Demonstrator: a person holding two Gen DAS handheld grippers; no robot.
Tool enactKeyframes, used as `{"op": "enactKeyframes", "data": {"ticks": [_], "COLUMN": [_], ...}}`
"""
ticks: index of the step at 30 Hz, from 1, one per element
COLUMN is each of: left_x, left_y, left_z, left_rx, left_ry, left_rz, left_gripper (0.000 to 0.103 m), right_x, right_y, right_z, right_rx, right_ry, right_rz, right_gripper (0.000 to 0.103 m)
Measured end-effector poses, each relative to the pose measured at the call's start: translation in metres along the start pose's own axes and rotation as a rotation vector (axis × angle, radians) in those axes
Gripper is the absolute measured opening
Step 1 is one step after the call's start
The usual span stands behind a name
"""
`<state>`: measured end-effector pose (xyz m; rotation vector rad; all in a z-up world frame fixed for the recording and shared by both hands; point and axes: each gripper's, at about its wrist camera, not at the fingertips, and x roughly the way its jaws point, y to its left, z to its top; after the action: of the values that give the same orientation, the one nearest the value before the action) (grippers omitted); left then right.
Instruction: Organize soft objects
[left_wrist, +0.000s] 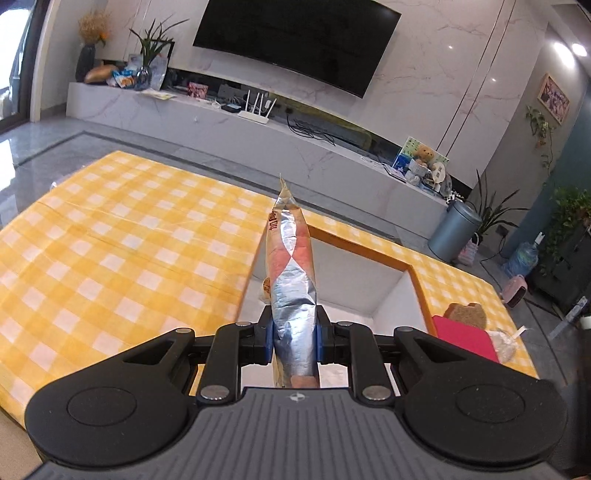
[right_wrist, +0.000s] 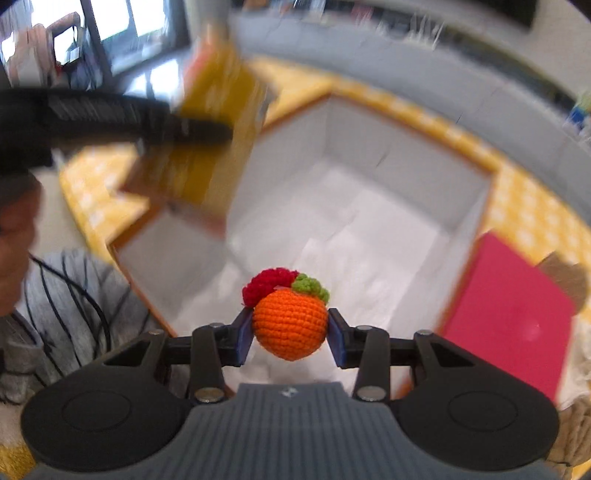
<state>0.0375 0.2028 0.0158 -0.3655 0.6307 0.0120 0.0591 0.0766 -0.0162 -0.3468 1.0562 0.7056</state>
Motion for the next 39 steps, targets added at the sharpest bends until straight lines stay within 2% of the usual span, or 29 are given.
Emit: {"op": "enactKeyframes", "data": {"ticks": [4,9,15,16,18,22,26,31,36,39], "left_x": [0.002,0.002,0.004,0.004,0.005,0.006,0.008,0.013,0.03,0.049], "left_y": [0.004,0.004,0.001,0.001,0.003,0.003,0.001,0.0,-0.008,-0.012], "left_z": [0.0,0.0,-0.001,-0.001,-0.002,-0.001,-0.002,-0.002,-0.003,0.001], "left_rx": [-0.013,0.002,0.021,0.022,0.017,0.023,0.027,0.041,0.094,0.074], "left_ry": [0.017,0.008,0.012,0.015,0.02,0.027,0.028,0.033,0.05,0.118], "left_rz": [-0.025,-0.032,-0.045,-0.045,-0.043,-0.039,-0.044,-0.064,-0.075,-0.1], "left_gripper": [0.023,0.023,0.023,0.023,0.023,0.023,0.023,0.022,0.022,0.022], "right_x": [0.025,0.037,0.032,0.031,0.03,0.024,0.018,-0.001,-0.017,-0.023], "right_y": [-0.004,-0.003,0.0,-0.001,-0.001,-0.002,-0.008,-0.008,-0.009,-0.012], "right_z": [0.014,0.03,0.031,0.03,0.03,0.024,0.025,0.026,0.021,0.018], "right_rx": [0.006,-0.013,-0.04,-0.033,-0.02,-0.005,0.032,0.059,0.008,0.007], "right_ry": [0.147,0.279,0.309,0.304,0.281,0.234,0.212,0.1,-0.033,-0.114], "right_rz": [-0.006,-0.04,-0.101,-0.106,-0.105,-0.103,-0.088,-0.06,-0.103,-0.126], "right_gripper": [0.041,0.041,0.044,0.047,0.06,0.071,0.093,0.095,0.096,0.096]}}
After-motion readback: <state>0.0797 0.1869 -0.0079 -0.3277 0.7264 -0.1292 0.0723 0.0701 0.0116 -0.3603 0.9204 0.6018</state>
